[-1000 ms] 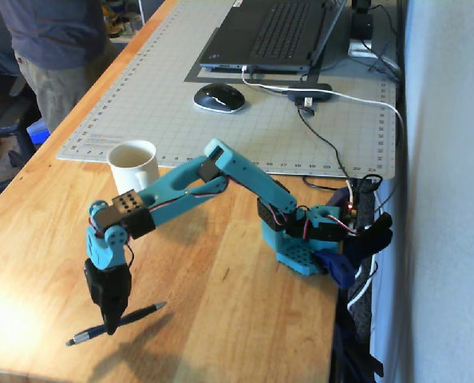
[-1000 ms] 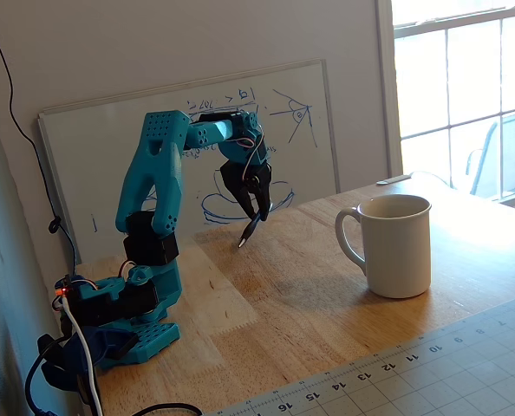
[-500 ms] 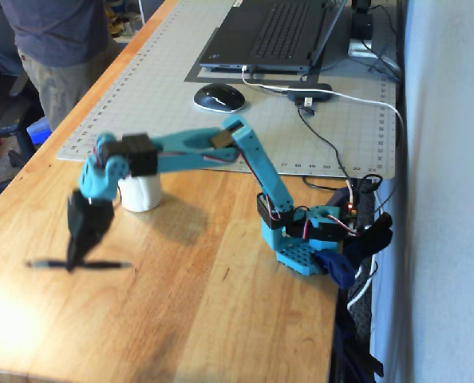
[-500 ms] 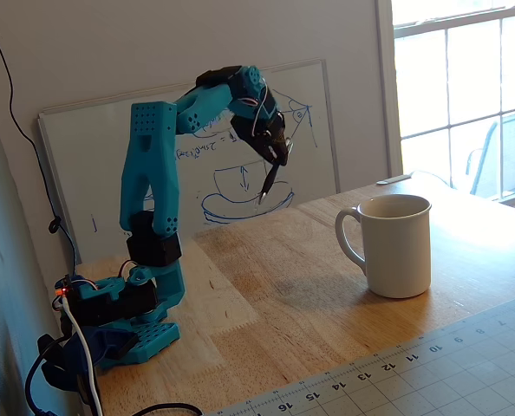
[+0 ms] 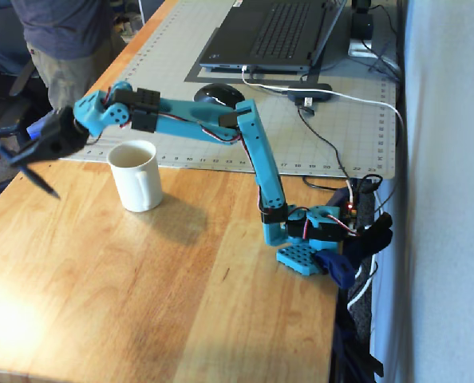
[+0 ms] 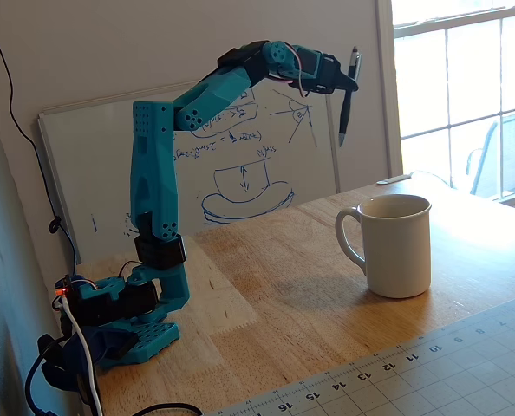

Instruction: Grasp a pen and put it in a mug.

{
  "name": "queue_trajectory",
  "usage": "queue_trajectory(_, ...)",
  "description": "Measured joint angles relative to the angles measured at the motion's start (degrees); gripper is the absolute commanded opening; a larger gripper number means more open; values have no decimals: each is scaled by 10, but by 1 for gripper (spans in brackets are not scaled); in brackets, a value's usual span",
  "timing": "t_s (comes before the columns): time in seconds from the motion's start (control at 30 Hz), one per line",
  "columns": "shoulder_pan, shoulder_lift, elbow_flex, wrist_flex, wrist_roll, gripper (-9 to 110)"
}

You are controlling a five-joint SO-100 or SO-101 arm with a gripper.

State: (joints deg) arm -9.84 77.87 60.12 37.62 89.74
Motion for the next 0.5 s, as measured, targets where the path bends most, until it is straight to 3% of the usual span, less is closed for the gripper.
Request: queue_trajectory(0.5,229,0,0,-115,-182,3)
